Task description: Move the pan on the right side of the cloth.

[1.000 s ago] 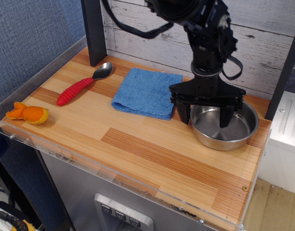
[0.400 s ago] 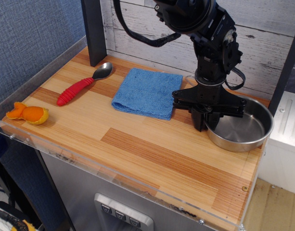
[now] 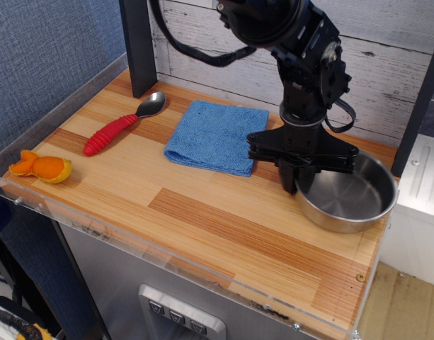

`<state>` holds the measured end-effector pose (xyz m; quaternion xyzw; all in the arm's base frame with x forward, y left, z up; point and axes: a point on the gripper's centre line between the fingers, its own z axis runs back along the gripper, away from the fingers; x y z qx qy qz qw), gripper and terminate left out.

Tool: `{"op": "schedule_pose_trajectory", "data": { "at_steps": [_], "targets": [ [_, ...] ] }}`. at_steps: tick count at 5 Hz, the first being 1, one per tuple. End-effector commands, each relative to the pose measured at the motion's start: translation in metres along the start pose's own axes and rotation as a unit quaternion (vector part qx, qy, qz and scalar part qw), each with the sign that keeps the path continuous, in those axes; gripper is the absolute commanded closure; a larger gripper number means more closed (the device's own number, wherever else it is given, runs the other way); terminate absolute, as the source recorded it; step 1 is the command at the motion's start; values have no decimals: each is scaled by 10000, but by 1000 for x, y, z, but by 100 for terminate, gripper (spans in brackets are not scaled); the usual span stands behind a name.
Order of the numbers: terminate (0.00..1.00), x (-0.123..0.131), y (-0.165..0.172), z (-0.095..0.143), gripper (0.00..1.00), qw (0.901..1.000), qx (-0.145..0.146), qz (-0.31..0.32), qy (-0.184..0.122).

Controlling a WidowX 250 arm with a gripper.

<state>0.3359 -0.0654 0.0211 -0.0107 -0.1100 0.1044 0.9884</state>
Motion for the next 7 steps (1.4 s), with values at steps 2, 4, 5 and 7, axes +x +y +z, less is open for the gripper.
{"op": "schedule_pose_trajectory", "data": {
  "at_steps": [2,4,5,7],
  "targets": [
    [0,3,26,69,100,9979,-339,-106,-544],
    [0,-10,93,86,100,9973,-125,41,-716],
    [0,-18,126,88,100,9972,24,150,-731],
    [0,-35,155,66,100,9979,170,113,-612]
  ]
}}
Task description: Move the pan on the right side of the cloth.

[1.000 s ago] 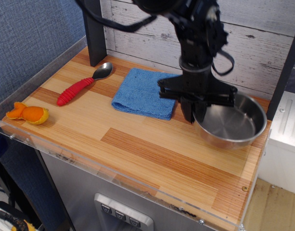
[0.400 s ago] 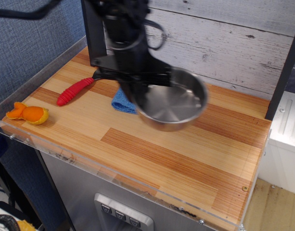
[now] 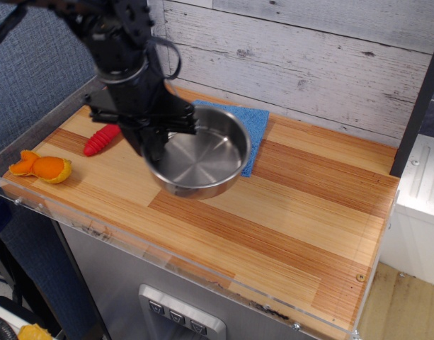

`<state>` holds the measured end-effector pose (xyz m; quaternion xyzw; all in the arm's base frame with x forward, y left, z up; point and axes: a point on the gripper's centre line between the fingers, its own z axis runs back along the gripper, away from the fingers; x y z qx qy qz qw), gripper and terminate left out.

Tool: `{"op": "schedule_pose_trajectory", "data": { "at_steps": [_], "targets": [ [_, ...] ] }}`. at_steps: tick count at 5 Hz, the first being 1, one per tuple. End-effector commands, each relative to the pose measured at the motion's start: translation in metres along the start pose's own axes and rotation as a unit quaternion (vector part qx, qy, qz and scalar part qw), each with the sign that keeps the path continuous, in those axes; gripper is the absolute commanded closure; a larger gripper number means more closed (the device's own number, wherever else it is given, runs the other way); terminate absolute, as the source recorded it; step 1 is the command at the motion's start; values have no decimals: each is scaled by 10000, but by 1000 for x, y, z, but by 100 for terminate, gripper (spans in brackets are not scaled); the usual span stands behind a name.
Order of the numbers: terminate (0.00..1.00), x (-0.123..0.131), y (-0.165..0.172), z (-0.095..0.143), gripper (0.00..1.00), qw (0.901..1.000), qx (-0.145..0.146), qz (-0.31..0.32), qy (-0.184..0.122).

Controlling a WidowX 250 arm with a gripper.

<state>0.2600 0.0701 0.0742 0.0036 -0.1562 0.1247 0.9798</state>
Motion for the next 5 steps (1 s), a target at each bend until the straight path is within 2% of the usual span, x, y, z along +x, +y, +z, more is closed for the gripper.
{"op": "schedule_pose_trajectory", "data": {
  "at_steps": [1,3,4,5],
  "targets": [
    [0,-12,18,-18,100,9998,112,-149,18],
    [0,-16,29,-45,100,9996,143,-15,233],
    [0,-15,42,-51,100,9992,294,41,262],
    [0,-14,48,-51,0,9970,414,328,571]
  ]
}}
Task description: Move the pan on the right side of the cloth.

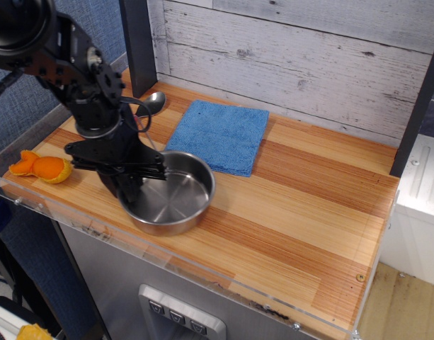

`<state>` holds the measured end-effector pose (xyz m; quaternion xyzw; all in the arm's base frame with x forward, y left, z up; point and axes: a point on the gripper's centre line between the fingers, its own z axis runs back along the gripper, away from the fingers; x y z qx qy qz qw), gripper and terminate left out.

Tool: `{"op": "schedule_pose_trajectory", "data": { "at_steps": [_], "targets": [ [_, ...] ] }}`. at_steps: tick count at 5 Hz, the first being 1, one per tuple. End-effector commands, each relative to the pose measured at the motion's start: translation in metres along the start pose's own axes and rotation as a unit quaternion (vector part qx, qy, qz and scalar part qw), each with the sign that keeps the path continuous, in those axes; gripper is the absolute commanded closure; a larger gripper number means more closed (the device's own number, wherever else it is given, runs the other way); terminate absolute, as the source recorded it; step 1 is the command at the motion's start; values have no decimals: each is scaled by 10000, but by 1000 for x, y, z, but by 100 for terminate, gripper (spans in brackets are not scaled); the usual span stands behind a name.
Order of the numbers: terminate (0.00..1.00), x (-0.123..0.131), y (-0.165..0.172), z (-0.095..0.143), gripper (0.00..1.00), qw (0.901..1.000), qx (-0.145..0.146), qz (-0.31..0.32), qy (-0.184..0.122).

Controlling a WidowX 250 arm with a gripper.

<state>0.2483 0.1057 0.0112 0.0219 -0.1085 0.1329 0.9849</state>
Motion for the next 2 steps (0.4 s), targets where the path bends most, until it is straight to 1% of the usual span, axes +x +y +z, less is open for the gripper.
{"op": "schedule_pose_trajectory", "data": {
  "at_steps": [1,2],
  "targets": [
    [0,10,6,13,0,9996,193,185,29],
    [0,10,6,18,0,9996,222,161,-30]
  ]
}}
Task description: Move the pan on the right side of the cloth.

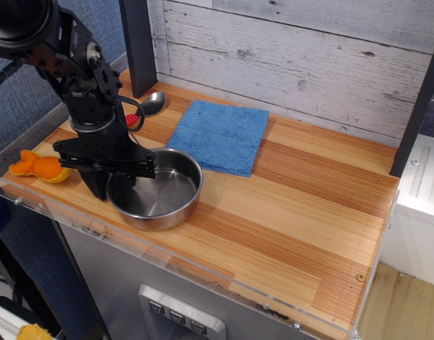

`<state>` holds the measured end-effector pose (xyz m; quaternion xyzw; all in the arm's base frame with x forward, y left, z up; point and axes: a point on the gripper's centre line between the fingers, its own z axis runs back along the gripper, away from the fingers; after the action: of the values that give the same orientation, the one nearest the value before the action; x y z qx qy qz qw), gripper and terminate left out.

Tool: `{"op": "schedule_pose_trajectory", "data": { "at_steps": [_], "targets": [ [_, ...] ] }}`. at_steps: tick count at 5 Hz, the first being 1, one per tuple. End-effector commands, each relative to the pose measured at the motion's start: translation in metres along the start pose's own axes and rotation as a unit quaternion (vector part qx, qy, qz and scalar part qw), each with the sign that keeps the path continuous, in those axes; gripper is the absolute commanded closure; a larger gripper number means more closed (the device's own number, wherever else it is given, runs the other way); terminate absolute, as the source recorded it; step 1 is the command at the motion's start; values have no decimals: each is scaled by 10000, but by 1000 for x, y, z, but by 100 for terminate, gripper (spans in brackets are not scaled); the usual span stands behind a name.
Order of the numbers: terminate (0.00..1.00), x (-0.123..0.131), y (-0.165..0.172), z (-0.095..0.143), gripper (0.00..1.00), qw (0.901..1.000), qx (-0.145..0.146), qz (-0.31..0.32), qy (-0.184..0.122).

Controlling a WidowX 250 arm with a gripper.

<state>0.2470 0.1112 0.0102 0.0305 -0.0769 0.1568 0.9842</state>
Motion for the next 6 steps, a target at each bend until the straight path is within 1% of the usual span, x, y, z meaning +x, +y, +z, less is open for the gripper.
{"op": "schedule_pose_trajectory", "data": {
  "at_steps": [1,2,3,4,5,6],
  "targets": [
    [0,9,1,20,0,9994,54,-50,-348],
    [0,13,-2,30,0,9987,-1,-161,-491],
    [0,19,-6,58,0,9971,-62,-274,-711],
    [0,23,-12,95,0,9930,-112,-341,-1122],
    [0,25,-18,127,0,9889,-140,-413,-1418],
    [0,22,-25,151,0,9814,-242,-711,-1768]
  ]
}}
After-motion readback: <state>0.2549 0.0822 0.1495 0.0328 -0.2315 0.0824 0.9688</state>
